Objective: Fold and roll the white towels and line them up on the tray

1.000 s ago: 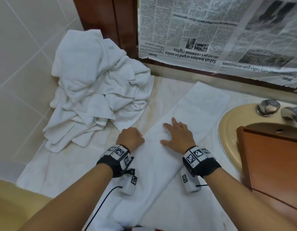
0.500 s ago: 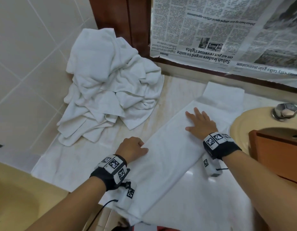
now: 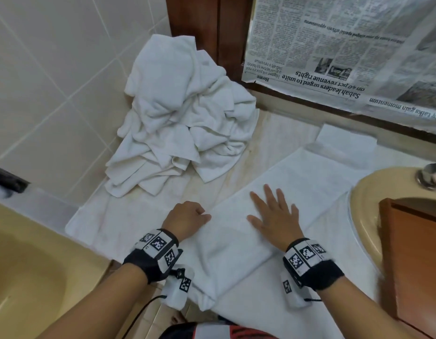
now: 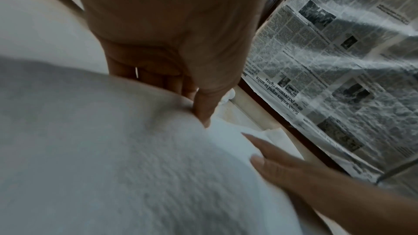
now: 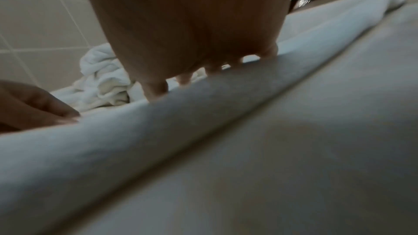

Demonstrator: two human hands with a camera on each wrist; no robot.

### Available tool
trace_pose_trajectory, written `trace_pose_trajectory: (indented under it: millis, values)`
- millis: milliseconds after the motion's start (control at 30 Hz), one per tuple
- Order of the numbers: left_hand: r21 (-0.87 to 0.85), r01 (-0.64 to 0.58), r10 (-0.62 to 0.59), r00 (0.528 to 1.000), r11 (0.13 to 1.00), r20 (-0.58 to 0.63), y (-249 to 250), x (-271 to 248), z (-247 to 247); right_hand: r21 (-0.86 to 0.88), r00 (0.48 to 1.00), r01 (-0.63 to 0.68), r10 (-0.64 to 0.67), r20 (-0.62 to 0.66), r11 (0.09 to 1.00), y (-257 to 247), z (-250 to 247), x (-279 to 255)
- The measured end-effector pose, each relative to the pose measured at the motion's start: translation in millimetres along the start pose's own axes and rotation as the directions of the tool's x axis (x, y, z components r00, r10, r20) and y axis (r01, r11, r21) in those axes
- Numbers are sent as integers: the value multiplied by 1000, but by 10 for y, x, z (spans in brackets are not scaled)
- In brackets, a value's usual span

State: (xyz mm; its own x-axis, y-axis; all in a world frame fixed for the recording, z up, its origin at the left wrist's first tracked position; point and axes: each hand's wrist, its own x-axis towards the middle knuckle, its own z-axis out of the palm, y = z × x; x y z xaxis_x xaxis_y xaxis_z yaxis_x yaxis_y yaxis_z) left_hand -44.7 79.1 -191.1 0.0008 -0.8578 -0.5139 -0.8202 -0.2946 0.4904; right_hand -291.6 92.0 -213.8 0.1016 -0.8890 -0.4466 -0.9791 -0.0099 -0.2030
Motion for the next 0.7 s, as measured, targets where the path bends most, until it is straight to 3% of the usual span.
trace_pose_trajectory:
  millis: [233, 533, 700]
  values:
    - [169, 6, -12, 999, 986, 32, 37, 16, -23, 19, 1000, -25, 25, 16, 999, 11, -42, 55]
    - [89, 9, -14, 998, 996, 59, 18, -120, -57, 12, 995, -101, 101, 16, 995, 277, -269, 300]
    - [-46, 12, -16, 996, 999, -89, 23, -293, 21, 43, 985, -174, 173, 25, 984, 379, -467, 467]
